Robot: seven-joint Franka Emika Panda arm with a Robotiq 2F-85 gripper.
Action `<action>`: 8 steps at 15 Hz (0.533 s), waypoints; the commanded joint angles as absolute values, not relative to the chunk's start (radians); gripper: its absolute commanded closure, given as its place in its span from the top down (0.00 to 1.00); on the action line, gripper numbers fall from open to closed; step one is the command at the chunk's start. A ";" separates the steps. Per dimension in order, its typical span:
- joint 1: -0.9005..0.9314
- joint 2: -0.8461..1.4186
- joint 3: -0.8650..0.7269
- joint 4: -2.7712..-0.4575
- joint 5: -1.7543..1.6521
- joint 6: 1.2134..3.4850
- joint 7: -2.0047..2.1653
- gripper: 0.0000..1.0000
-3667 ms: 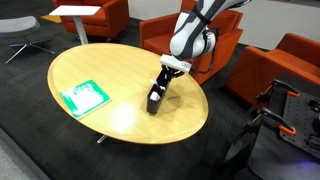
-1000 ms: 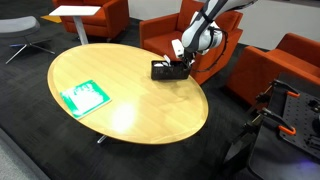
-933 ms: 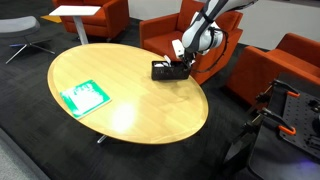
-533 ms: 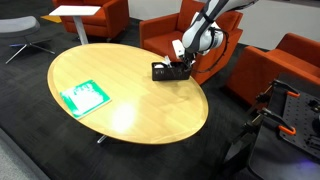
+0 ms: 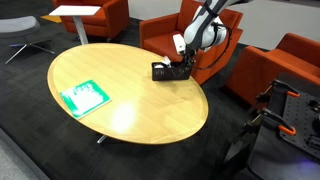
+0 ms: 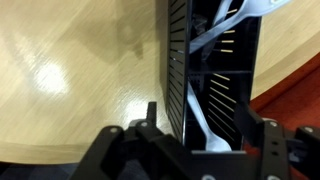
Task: Pick up the utensil holder and move it to the right.
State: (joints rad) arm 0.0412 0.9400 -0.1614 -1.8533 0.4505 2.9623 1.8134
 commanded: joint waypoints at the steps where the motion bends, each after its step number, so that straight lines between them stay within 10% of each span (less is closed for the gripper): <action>1: 0.053 0.778 -0.151 -2.024 0.450 3.028 1.799 1.00; 8: 0.171 0.533 -0.241 -2.250 0.392 3.084 1.782 1.00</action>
